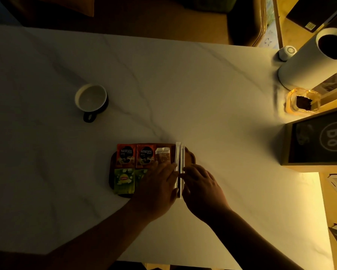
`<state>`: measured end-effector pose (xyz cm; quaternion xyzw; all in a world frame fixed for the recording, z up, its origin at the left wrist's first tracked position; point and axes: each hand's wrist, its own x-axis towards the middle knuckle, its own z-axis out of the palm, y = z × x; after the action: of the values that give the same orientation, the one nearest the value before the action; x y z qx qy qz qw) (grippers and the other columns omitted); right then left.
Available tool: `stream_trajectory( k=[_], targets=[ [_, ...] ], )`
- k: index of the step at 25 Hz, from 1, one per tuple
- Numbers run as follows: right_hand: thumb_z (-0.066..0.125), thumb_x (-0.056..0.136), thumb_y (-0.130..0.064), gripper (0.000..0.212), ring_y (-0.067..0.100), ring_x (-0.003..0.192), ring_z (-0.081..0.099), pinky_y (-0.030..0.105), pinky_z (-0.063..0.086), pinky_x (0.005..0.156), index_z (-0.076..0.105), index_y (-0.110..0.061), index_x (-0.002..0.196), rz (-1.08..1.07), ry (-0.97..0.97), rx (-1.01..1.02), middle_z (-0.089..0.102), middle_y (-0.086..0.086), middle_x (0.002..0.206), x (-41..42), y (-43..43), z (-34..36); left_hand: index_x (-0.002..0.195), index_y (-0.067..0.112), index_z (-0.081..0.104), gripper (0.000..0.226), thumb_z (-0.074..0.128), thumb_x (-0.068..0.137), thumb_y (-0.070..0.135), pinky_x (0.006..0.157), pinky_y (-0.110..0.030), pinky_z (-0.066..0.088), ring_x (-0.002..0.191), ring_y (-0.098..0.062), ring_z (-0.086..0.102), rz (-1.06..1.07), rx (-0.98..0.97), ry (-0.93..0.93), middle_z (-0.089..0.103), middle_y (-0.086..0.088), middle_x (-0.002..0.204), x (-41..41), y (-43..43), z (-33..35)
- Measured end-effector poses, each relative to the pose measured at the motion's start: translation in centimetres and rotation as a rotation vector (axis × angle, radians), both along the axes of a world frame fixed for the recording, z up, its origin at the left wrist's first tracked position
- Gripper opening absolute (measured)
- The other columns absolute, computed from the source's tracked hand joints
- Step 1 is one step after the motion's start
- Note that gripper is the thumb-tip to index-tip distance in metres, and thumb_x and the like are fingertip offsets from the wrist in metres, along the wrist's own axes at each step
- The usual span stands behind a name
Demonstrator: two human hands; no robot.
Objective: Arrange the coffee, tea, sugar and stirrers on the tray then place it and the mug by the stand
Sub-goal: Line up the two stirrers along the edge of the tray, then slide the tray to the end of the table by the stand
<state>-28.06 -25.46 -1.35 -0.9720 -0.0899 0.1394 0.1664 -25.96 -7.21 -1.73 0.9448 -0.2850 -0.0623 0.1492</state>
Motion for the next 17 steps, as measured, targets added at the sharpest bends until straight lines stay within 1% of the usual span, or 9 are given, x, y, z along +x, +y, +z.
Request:
stream_trajectory(
  k=[2, 3, 4, 6, 8, 10, 12, 14, 17],
  targets=[
    [0.059, 0.09, -0.033, 0.033, 0.017, 0.12, 0.055, 0.035, 0.053, 0.092, 0.064, -0.033, 0.123, -0.174, -0.006, 0.071, 0.064, -0.009, 0.127, 0.6, 0.0, 0.7, 0.13, 0.014, 0.059, 0.045, 0.055, 0.094, 0.041, 0.104, -0.04, 0.047, 0.128, -0.025, 0.052, 0.12, -0.075, 0.021, 0.059, -0.008, 0.135, 0.6, 1.4, 1.0],
    [0.057, 0.09, -0.035, 0.03, 0.013, 0.11, 0.058, 0.03, 0.055, 0.083, 0.063, -0.034, 0.12, -0.275, 0.018, 0.116, 0.064, -0.01, 0.12, 1.0, 0.0, 0.9, 0.126, 0.015, 0.061, 0.041, 0.055, 0.095, 0.04, 0.097, -0.034, 0.049, 0.121, -0.022, 0.055, 0.211, -0.103, 0.037, 0.061, -0.006, 0.129, 1.0, 2.6, 1.4],
    [0.059, 0.09, -0.036, 0.027, 0.009, 0.099, 0.061, 0.025, 0.054, 0.075, 0.063, -0.034, 0.116, -0.379, 0.049, 0.159, 0.065, -0.011, 0.113, 1.5, -0.1, 1.0, 0.12, 0.018, 0.062, 0.034, 0.058, 0.093, 0.039, 0.087, -0.028, 0.05, 0.111, -0.019, 0.058, 0.324, -0.126, 0.051, 0.062, -0.003, 0.12, 1.5, 4.0, 1.8],
    [0.066, 0.09, -0.033, 0.023, 0.002, 0.081, 0.063, 0.016, 0.048, 0.061, 0.063, -0.033, 0.113, -0.568, 0.127, 0.211, 0.067, -0.013, 0.099, 2.5, -0.3, 1.0, 0.108, 0.022, 0.061, 0.023, 0.061, 0.09, 0.036, 0.067, -0.019, 0.04, 0.09, -0.015, 0.059, 0.598, -0.139, 0.113, 0.06, 0.002, 0.101, 2.5, 7.4, 2.3],
    [0.068, 0.093, -0.031, 0.025, -0.002, 0.069, 0.063, 0.014, 0.045, 0.054, 0.063, -0.028, 0.117, -0.669, 0.228, 0.23, 0.067, -0.015, 0.086, 3.3, -0.3, 0.7, 0.102, 0.023, 0.063, 0.018, 0.062, 0.089, 0.036, 0.058, -0.024, 0.036, 0.079, -0.017, 0.059, 0.86, -0.105, 0.234, 0.062, 0.001, 0.094, 3.4, 10.8, 2.1],
    [0.068, 0.094, -0.028, 0.025, 0.0, 0.064, 0.065, 0.016, 0.046, 0.051, 0.064, -0.024, 0.117, -0.712, 0.3, 0.24, 0.068, -0.013, 0.078, 3.8, 0.0, 0.4, 0.1, 0.02, 0.067, 0.02, 0.065, 0.088, 0.036, 0.063, -0.03, 0.038, 0.082, -0.025, 0.064, 0.954, -0.044, 0.358, 0.069, -0.004, 0.094, 3.8, 13.1, 1.3],
    [0.067, 0.094, -0.026, 0.02, 0.003, 0.065, 0.067, 0.019, 0.049, 0.051, 0.065, -0.022, 0.113, -0.746, 0.317, 0.235, 0.07, -0.009, 0.079, 4.2, 0.3, 0.2, 0.099, 0.02, 0.07, 0.021, 0.067, 0.087, 0.037, 0.066, -0.031, 0.042, 0.089, -0.029, 0.067, 0.927, -0.041, 0.467, 0.073, -0.004, 0.095, 3.9, 14.0, 0.4],
    [0.067, 0.094, -0.025, 0.016, 0.007, 0.066, 0.068, 0.021, 0.05, 0.051, 0.068, -0.021, 0.11, -0.77, 0.328, 0.217, 0.07, -0.008, 0.079, 4.5, 0.4, 0.1, 0.102, 0.021, 0.07, 0.021, 0.068, 0.087, 0.036, 0.07, -0.031, 0.048, 0.09, -0.027, 0.068, 0.903, -0.063, 0.51, 0.074, -0.003, 0.097, 3.9, 14.3, -0.3],
    [0.067, 0.094, -0.022, 0.014, 0.011, 0.067, 0.07, 0.021, 0.051, 0.053, 0.07, -0.017, 0.107, -0.784, 0.373, 0.206, 0.071, -0.003, 0.081, 4.9, 0.2, 0.0, 0.106, 0.02, 0.07, 0.022, 0.067, 0.089, 0.033, 0.073, -0.03, 0.049, 0.093, -0.026, 0.068, 0.91, -0.1, 0.536, 0.074, -0.003, 0.102, 4.2, 15.1, -0.9]
  ],
)
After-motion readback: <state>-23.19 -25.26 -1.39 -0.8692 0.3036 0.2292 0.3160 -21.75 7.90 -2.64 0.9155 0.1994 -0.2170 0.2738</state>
